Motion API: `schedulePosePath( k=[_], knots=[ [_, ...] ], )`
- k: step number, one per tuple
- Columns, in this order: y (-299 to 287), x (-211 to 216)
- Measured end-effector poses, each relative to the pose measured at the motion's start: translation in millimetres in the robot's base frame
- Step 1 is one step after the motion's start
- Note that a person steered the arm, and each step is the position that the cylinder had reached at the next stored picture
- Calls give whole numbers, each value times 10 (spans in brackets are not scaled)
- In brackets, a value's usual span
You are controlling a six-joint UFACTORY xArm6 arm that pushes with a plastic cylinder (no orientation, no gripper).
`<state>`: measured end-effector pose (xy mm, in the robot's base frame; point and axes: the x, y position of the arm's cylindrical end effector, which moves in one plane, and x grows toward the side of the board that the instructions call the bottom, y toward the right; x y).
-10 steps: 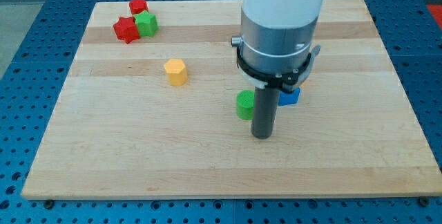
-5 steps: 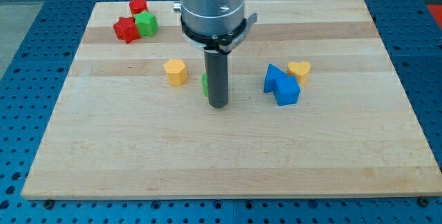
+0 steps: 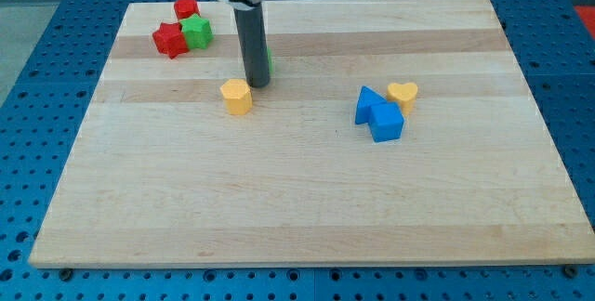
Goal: Slide the green circle into the green star
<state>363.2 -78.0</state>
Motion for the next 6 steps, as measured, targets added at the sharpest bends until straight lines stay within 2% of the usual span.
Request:
schedulePosePath(
  k=[3,5,6],
  knots=[
    [6,-556],
    [320,-827],
    [157,-945]
  ],
)
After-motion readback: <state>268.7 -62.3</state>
